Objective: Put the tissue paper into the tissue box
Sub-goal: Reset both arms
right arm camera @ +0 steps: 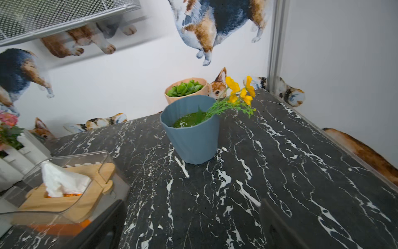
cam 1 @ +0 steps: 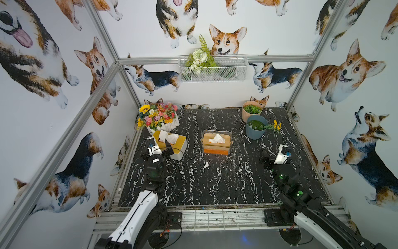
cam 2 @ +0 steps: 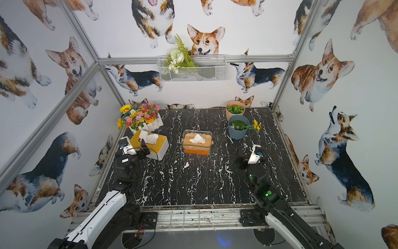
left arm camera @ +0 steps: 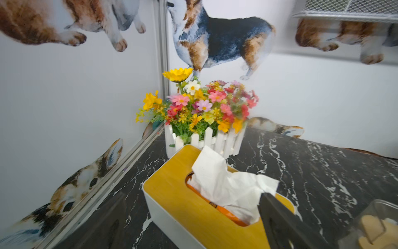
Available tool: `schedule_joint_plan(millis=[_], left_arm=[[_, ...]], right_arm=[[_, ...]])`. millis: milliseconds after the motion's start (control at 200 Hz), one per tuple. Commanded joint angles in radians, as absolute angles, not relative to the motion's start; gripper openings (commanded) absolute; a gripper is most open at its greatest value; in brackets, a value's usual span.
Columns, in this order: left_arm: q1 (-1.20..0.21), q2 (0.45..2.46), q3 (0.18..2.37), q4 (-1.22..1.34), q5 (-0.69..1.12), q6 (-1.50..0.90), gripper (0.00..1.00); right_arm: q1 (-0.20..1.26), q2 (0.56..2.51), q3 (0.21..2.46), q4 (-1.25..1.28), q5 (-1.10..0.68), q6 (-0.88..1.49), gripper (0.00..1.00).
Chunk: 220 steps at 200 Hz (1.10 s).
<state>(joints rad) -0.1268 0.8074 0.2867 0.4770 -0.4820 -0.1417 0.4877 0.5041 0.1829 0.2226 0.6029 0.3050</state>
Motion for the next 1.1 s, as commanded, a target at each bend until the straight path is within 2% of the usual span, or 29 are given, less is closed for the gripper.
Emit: schedule_joint_plan(millis=[0,270,581,651,836,956,1026,1096], left_arm=[[-0.112,0.852,0.257,0.582,-0.533,-0.120,1.00],[-0.110,1.101,0.205,0.856,-0.615,-0.139,1.00],[-0.114,1.371,0.188,1.161,-0.528,-0.062,1.00],[-0.114,1.414,0.173,1.243,-0.518,-0.048,1.00],[-0.125,1.517,0.187,1.328,-0.413,0.012,1.00],[-0.130,1.542,0.178,1.357,-0.407,0.015,1.00],[-0.137,1.600,0.159,1.475,-0.406,0.047,1.00],[-0.144,1.577,0.171,1.407,-0.405,0.037,1.00]], right_arm=[[0.454,0.554,0.141,0.456,0.679,0.242,1.00],[0.232,0.825,0.158,0.665,0.464,0.220,1.00],[0.176,1.150,0.105,1.046,0.383,0.002,1.00],[0.170,1.211,0.096,1.125,0.365,-0.012,1.00],[0.144,1.271,0.132,1.133,0.286,-0.047,1.00],[0.084,1.404,0.068,1.395,0.235,-0.017,1.00],[0.048,1.436,0.056,1.422,0.229,0.030,1.00],[0.048,1.446,0.053,1.443,0.235,0.028,1.00]])
